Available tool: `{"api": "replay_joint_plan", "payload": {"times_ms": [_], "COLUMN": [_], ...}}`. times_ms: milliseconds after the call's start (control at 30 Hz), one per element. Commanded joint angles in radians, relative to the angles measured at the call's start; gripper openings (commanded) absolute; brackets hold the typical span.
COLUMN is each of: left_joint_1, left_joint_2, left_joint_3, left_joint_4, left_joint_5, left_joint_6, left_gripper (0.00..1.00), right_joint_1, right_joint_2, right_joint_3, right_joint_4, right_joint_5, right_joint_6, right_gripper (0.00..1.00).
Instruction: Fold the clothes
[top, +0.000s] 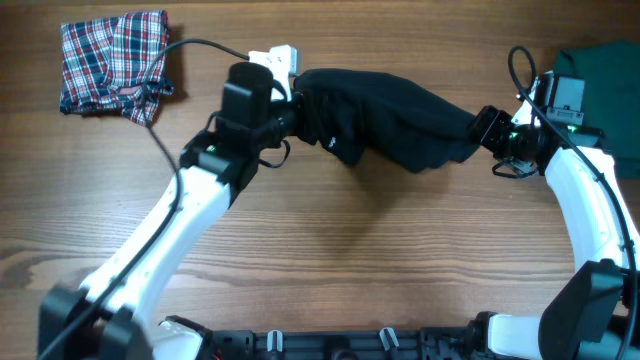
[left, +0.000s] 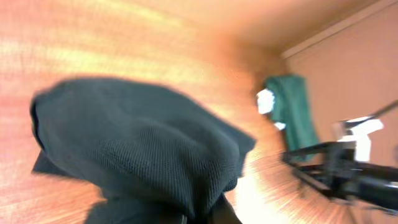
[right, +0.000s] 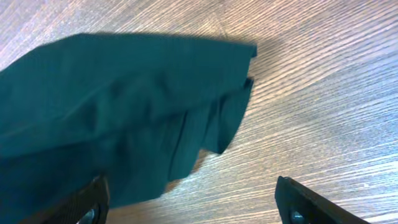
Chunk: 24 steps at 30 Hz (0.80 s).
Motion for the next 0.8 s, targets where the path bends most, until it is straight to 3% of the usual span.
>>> {"api": "replay_joint_plan", "payload": {"times_ms": [0,267,533,767], "left_joint_1": [-0.001,-0.001,-0.001,-0.001], "left_joint_2": [-0.141,-0.219,-0.219,-0.219], "left_joint_3": [0.021,0.021,0.021,0.021], "left_joint_4": [-0.010,-0.042,-0.051,-0.057], "left_joint_5": [0.013,0.006,-0.030,-0.030], "left_joint_6": [0.046,0.047,0.047,0.047], "left_gripper": [0.04,0.04,0.05,0.05], "right_joint_1": [0.003,0.044,0.055,0.182], "right_joint_2": [0.015,0.016,0.016,0.016], "right_joint_3": [-0.015,-0.089,-0.299,-0.325], "right_joint_4": [-0.008,0.000,0.272,0.420], "right_joint_5": [-0.058,-0.278,-0.645,-0.664], "right_joint_6": [0.012,0.027,0.124,0.319], "right_gripper": [0.88,1.00,1.00,1.00]}}
